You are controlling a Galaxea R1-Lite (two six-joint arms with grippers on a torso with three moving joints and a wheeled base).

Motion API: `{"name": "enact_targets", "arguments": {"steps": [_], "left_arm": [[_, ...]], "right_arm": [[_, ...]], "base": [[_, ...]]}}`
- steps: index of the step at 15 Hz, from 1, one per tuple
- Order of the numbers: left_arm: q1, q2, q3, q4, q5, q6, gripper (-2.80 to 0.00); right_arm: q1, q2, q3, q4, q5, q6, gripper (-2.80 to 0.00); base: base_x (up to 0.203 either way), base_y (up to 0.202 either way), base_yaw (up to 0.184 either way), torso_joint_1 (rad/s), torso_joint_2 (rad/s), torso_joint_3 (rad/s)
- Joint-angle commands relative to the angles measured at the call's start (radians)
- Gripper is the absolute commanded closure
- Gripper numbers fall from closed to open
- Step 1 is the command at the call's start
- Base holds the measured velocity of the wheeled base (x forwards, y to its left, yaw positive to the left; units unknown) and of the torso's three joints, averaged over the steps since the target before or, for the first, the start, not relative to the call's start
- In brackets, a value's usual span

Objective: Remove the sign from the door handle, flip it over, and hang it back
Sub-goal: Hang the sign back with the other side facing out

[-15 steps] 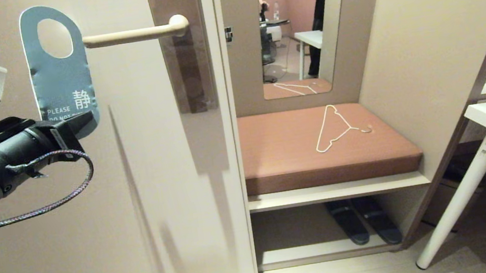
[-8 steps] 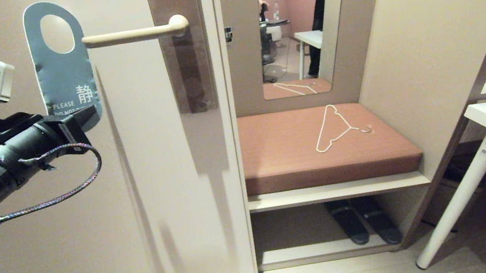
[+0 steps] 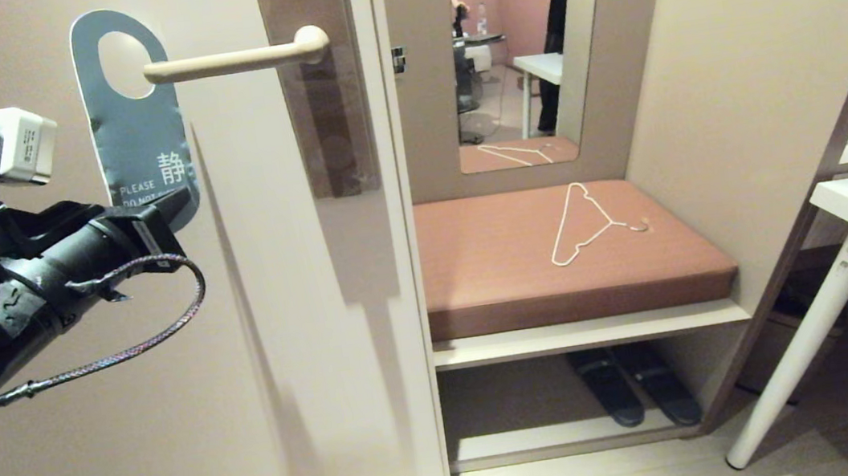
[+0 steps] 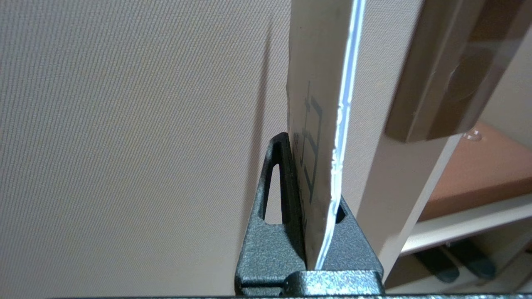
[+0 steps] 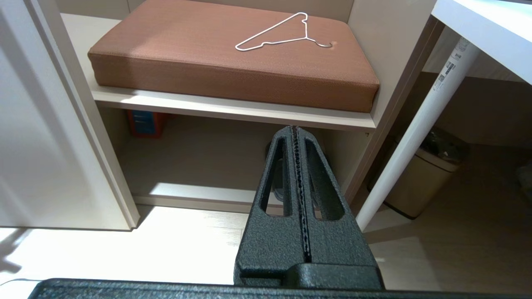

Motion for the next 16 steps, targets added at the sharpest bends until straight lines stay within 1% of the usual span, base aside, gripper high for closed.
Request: {"name": "enact_targets", "arguments": {"steps": [1, 3, 7, 8, 12, 16], "left_arm": [[-0.012, 0.001, 0.016, -0.028, 0.002, 0.002, 0.0], [-0.022, 0.001, 0.025, -0.039, 0.004, 0.005, 0.0], [-0.063, 0.001, 0.027, -0.041, 0.056, 0.016, 0.0], [-0.076, 0.001, 0.027, -0.041, 0.06, 0.016, 0.0], [-0.083, -0.001, 0.027, -0.039, 0.06, 0.027, 0.0], [-0.107, -0.003, 0.028, -0.039, 0.062, 0.036, 0.0]], "right_arm": [[0.0, 0.001, 0.0, 0.0, 0.0, -0.001, 0.0], [0.0, 0.001, 0.0, 0.0, 0.0, -0.001, 0.0], [0.001, 0.001, 0.0, 0.0, 0.0, -0.001, 0.0], [0.0, 0.001, 0.0, 0.0, 0.0, -0.001, 0.0], [0.0, 0.001, 0.0, 0.0, 0.0, -0.001, 0.0], [0.0, 0.001, 0.0, 0.0, 0.0, -0.001, 0.0]], "base": [[0.0, 0.0, 0.0, 0.0, 0.0, 0.0], [0.0, 0.0, 0.0, 0.0, 0.0, 0.0], [0.0, 0.0, 0.0, 0.0, 0.0, 0.0], [0.0, 0.0, 0.0, 0.0, 0.0, 0.0], [0.0, 0.0, 0.0, 0.0, 0.0, 0.0], [0.0, 0.0, 0.0, 0.0, 0.0, 0.0]]}}
